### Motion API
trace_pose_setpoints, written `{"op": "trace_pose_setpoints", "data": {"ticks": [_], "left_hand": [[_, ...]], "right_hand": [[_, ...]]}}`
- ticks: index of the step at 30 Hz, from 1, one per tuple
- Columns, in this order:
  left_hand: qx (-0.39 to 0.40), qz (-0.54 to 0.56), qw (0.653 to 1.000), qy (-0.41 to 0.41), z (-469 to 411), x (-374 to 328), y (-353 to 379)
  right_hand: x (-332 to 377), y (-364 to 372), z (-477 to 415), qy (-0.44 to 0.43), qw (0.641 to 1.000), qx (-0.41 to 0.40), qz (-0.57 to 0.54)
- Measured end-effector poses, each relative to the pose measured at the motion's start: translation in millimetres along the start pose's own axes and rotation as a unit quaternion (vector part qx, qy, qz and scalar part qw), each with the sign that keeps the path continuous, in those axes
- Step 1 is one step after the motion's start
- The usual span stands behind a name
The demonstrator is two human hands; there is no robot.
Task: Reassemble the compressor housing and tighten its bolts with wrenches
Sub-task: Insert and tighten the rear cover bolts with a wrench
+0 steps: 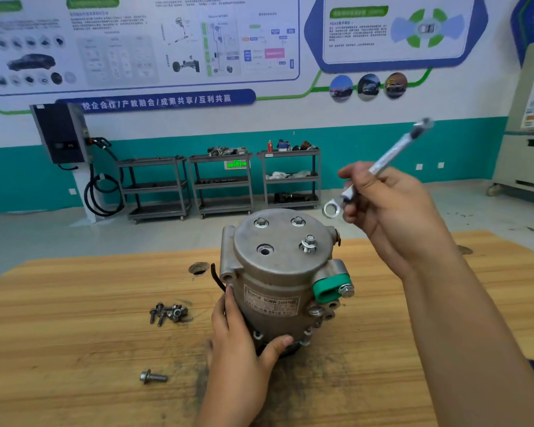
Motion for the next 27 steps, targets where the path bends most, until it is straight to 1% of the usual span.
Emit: {"op": "trace_pose_setpoints", "data": {"ticks": [4, 8, 11, 16, 18, 22, 24, 27], "left_hand": [[-0.003, -0.027, 1.000, -0.006, 1, 0, -2], [-0.001, -0.029, 1.000, -0.006, 2, -1, -2], [0.001, -0.037, 0.999, -0.010, 2, -1, -2], [-0.004, -0.046, 0.999, -0.005, 3, -2, -2], [-0.002, -0.054, 0.998, -0.013, 3, -3, -2], [0.001, -0.069, 0.997, -0.029, 2, -3, -2], [0.002, -0.065, 0.997, -0.032, 1, -3, -1], [0.001, -0.065, 0.997, -0.027, 0, -2, 0]], "right_hand": [[-11, 7, 2, 0.052, 0.998, 0.019, 0.040], [-16, 6, 1, 0.060, 0.998, 0.020, 0.030], [-20, 6, 1, 0.043, 0.999, 0.016, 0.029], [-30, 10, 1, -0.035, 0.994, -0.008, 0.104], [-33, 12, 2, -0.064, 0.995, -0.018, 0.078], [-42, 12, 2, -0.073, 0.996, -0.045, -0.019], [-45, 9, 4, -0.078, 0.995, -0.060, -0.022], [-49, 7, 10, -0.082, 0.990, -0.113, -0.018]]}}
Point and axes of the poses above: each hand's wrist, its own z-axis away from the middle knuckle, its own y-axis out of the palm, x = y × z, the point moved 1 cm from there along -z, towards the middle knuckle, and after that the axes turned 10 degrees about -y, right-handed, at the moved point
